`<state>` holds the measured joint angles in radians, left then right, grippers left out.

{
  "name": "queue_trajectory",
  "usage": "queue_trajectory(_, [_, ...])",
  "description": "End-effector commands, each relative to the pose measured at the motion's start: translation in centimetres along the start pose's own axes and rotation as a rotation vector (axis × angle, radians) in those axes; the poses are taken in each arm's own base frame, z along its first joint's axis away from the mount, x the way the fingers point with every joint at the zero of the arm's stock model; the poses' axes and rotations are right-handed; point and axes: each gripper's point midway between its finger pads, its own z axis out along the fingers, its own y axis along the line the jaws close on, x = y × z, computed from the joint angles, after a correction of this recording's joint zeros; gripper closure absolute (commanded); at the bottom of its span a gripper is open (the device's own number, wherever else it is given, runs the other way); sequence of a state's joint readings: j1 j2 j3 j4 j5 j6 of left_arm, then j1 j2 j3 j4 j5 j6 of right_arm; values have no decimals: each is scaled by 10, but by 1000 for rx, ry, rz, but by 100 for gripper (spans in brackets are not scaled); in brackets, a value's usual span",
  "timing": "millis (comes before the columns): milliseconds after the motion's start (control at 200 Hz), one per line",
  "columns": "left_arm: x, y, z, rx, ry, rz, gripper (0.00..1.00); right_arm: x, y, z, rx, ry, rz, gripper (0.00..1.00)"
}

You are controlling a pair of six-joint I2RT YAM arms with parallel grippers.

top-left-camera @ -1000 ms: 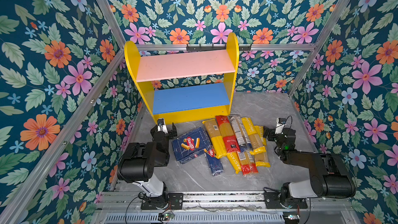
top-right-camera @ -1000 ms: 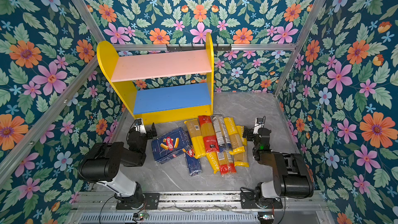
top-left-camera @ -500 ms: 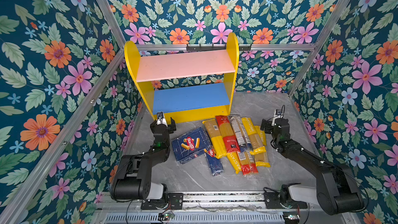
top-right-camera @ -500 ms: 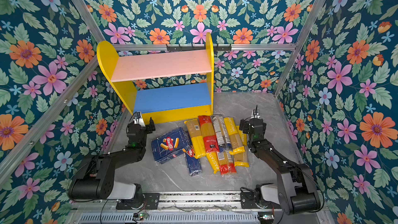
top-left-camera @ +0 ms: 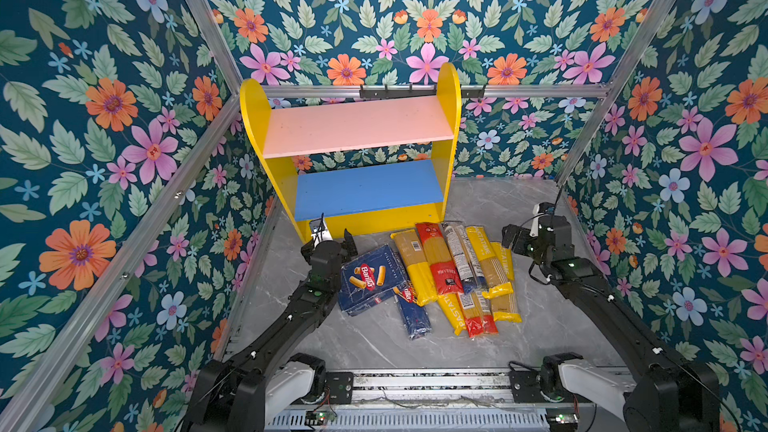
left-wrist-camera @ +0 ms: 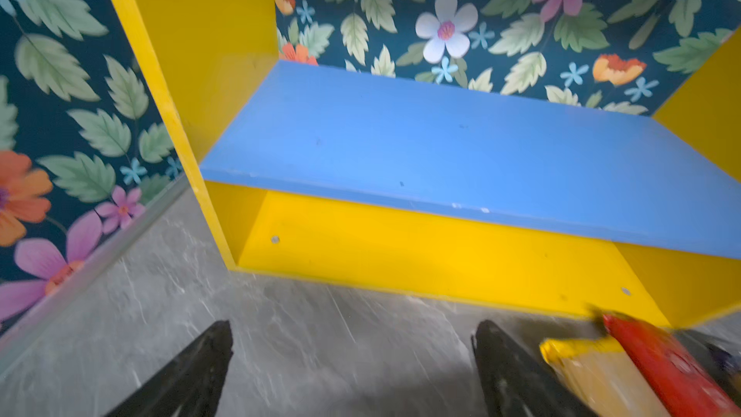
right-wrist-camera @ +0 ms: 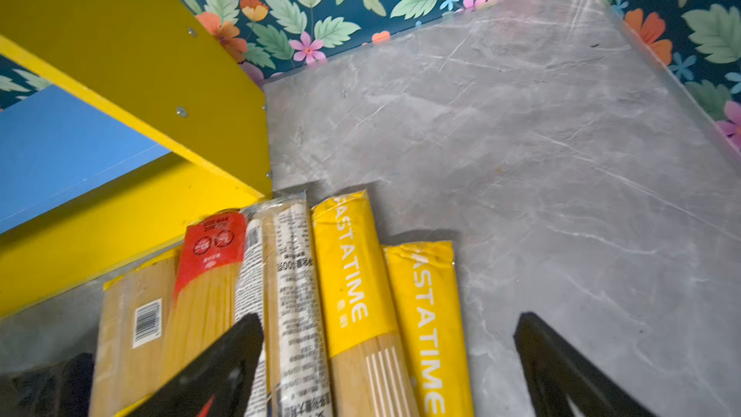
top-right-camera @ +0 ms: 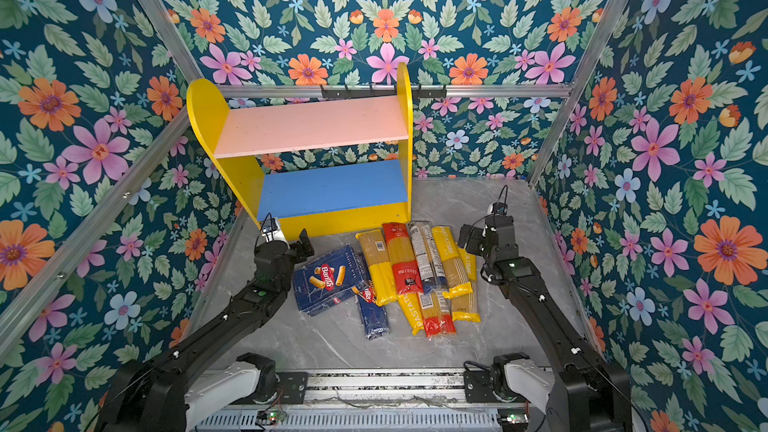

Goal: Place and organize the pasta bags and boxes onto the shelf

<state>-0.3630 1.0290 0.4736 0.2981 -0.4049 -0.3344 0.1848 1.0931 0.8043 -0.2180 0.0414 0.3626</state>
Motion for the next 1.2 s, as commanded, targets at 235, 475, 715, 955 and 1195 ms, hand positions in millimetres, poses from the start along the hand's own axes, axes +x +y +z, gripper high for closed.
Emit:
queue_trajectory(235, [33, 3, -36, 71, 157, -118, 0, 55, 103, -23, -224, 204, -168, 1])
queue_trajectory(475, [43, 15, -51, 56, 190, -118, 0, 100, 176, -1, -366, 342, -224, 1])
queue_trajectory(715, [67, 24, -54, 11, 287, -168, 0, 118, 238, 18, -508, 452, -221, 1])
queue_trajectory(955, [88, 26, -57, 20, 326, -243, 0, 141, 267, 36, -598, 559, -185, 1])
queue_trajectory(1195, [100, 24, -56, 77, 347, -365, 0, 162, 290, 47, -667, 649, -180, 1])
